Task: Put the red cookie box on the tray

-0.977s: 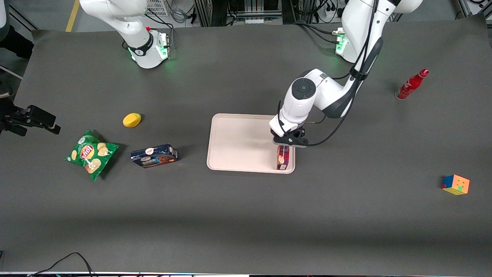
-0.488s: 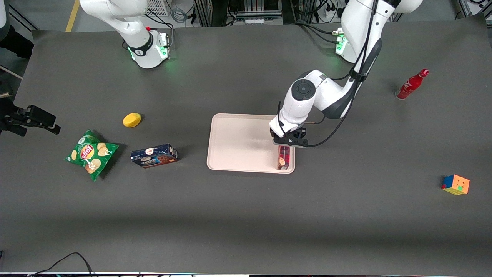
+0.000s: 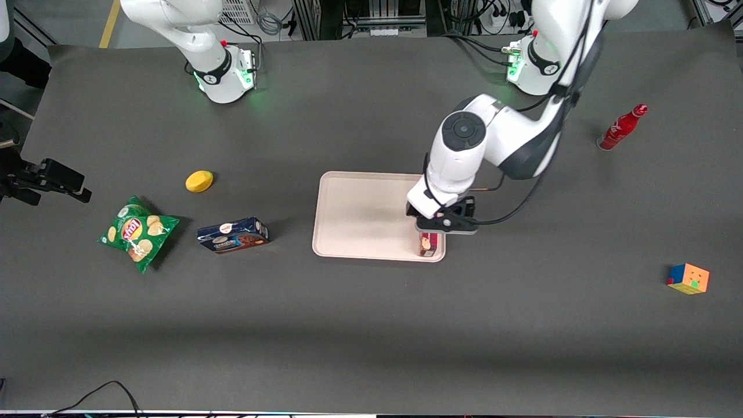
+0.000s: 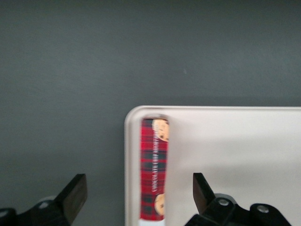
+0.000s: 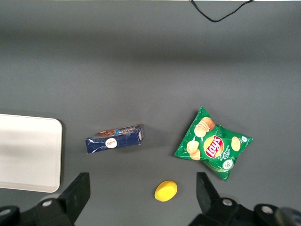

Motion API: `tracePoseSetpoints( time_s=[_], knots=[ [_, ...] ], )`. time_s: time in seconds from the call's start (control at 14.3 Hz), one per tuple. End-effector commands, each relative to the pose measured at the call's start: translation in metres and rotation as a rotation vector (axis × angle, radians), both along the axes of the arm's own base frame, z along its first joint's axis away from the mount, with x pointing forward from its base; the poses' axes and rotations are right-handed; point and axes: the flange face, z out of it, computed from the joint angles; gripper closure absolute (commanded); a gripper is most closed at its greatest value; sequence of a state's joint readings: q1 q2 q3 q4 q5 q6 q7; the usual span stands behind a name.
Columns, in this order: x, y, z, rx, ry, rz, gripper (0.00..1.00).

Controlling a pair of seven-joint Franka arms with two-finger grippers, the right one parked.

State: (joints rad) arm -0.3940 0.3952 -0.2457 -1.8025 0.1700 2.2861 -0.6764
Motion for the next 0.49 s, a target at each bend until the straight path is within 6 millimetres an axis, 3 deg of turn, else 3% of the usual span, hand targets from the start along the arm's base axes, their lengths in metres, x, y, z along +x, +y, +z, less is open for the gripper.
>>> tracePoseSetpoints(
  time_s=[0.0,0.14,0.28,0.42],
  knots=[
    [0.051,0.061,0.1,0.092,0.056,-0.016,0.0],
    [0.063,0.121,0.143,0.104,0.046,-0.052,0.0],
    [0.07,0.195,0.181,0.015,0.076,-0.051,0.0],
    [0.062,0.249,0.217,-0.006,0.082,-0.068,0.0]
  ],
)
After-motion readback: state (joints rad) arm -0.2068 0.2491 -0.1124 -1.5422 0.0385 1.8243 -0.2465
